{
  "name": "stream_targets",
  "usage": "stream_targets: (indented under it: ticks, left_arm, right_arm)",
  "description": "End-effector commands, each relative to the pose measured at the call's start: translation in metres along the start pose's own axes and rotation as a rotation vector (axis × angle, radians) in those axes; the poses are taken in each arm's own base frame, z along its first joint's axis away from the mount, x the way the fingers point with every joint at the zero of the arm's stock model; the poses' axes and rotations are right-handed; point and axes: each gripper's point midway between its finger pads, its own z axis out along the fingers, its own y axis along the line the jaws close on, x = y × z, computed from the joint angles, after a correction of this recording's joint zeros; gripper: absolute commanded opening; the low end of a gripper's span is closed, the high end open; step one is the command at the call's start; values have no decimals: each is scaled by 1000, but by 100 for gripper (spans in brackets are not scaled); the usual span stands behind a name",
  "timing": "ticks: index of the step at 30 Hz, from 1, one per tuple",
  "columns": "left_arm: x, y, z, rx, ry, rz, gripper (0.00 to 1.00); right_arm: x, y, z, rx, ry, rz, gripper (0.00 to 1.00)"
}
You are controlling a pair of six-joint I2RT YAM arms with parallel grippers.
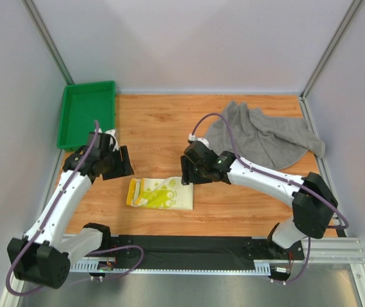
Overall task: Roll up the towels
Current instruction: Fold the towel
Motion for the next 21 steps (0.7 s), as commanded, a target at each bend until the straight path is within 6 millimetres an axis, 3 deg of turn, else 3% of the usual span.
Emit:
stream_targets:
  ticks: [1, 10, 15, 21]
  left_arm:
    - [0, -19, 14, 82, 28, 12, 65]
    - [25, -33, 53, 65, 134, 57, 62]
    - [35, -26, 69, 5, 174, 63, 60]
    - [45, -21, 82, -24, 220, 71, 53]
  right_arm:
    - [8, -7, 14, 38, 32, -51, 61]
    - [25, -26, 52, 127, 119, -52, 57]
    - [32, -26, 71, 120, 155, -47, 50]
    - [40, -30, 78, 131, 178, -49, 47]
